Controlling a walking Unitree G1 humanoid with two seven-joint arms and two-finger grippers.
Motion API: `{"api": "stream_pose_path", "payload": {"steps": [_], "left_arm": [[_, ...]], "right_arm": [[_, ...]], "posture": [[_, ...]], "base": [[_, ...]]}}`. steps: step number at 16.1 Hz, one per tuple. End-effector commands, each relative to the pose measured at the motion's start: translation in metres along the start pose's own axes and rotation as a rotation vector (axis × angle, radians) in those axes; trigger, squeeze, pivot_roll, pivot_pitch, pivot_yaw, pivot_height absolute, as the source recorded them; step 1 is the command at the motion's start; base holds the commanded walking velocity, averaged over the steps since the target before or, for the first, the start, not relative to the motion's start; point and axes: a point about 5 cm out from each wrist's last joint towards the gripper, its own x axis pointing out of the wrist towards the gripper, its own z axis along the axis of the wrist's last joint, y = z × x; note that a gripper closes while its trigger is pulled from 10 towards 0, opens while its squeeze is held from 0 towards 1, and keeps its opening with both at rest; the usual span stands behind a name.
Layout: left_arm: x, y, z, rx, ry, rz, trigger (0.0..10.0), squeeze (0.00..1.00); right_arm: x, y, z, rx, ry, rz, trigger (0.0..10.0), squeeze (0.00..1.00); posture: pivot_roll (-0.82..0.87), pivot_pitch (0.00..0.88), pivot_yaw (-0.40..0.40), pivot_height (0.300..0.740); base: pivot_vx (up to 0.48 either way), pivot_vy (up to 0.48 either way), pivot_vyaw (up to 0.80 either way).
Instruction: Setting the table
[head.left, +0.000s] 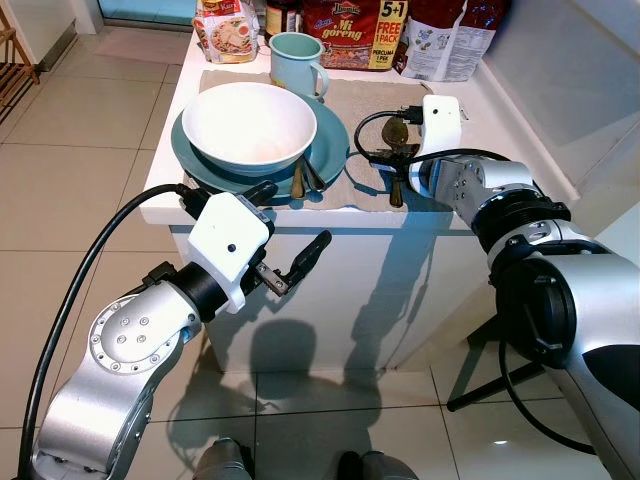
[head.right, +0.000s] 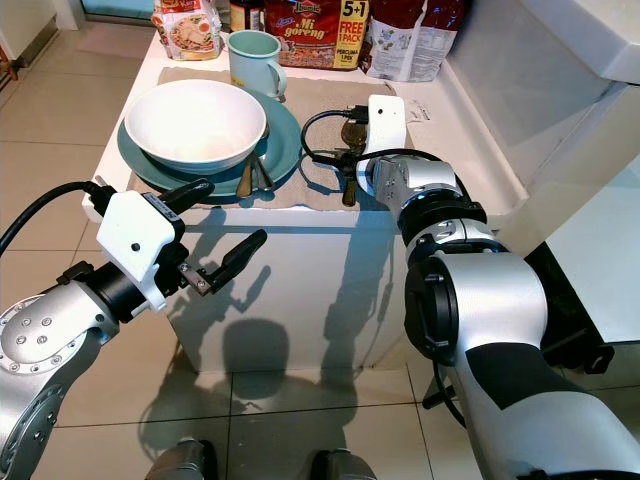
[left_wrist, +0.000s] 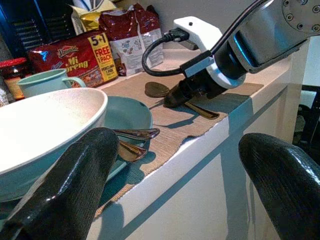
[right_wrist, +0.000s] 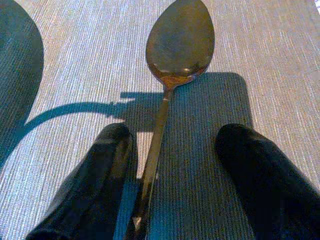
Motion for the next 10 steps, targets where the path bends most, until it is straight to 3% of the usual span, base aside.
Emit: {"api": "stream_pose_path", "payload": {"steps": [1, 10], "left_arm": [[0.0013, 0.0005, 0.0007, 0.0, -0.002, -0.003, 10.0, 0.0], [0.0021, -0.0002, 0.0015, 0.0, -0.006, -0.007, 10.0, 0.0]], "right_arm": [[-0.0015, -0.004, 0.0015, -0.002, 0.02, -0.015, 0.0, 0.0], [-0.0021, -0.0017, 0.0049, -0.015, 0.011, -0.008, 0.0, 0.0]], "posture": [[0.09, 0.138, -0.138, 0.74], [0.09, 0.133, -0.142, 0.74]], "base": [[0.0, 0.0, 0.0], [0.0, 0.0, 0.0]]}}
